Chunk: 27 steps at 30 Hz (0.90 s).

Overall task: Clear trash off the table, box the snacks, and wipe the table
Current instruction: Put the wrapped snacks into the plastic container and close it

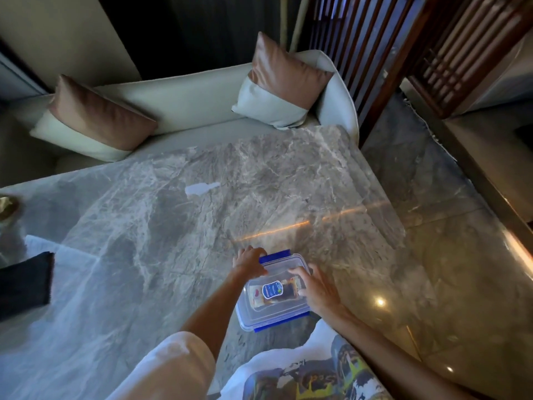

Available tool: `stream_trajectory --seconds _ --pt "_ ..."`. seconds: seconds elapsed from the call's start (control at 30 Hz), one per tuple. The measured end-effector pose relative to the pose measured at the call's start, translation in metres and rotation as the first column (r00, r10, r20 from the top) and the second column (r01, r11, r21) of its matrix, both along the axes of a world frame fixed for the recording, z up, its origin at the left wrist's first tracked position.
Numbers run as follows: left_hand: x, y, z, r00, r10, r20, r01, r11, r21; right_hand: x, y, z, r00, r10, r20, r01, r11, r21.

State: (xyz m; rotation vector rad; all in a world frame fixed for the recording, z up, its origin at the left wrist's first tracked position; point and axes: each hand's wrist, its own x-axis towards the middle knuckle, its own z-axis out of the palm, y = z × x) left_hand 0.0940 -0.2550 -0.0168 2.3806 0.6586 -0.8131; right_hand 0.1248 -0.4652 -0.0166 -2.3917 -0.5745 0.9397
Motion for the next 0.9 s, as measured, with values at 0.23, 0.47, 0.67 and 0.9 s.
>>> stream_trajectory --seconds 0.23,0.47,0.67,0.9 --pt "-0.003 -0.003 -0.006 0.996 -0.044 0.080 0.037 0.996 0.086 -0.001 -0.001 -0.003 0.984 0.133 0.123 -0.119 0.987 -0.112" --pt "-0.013 -0.012 0.002 0.991 -0.043 0.126 0.028 0.992 0.120 -0.002 -0.008 -0.008 0.982 -0.172 0.075 0.174 0.984 -0.022" --pt "-0.071 -0.063 -0.007 0.943 -0.128 0.308 0.034 0.955 0.294 -0.024 -0.026 -0.026 0.440 -0.668 -0.600 0.747 0.644 -0.168" --pt "-0.133 -0.096 -0.035 0.946 -0.281 0.163 0.223 0.926 0.304 -0.023 -0.029 -0.027 0.437 -0.605 -0.666 0.696 0.697 -0.176"
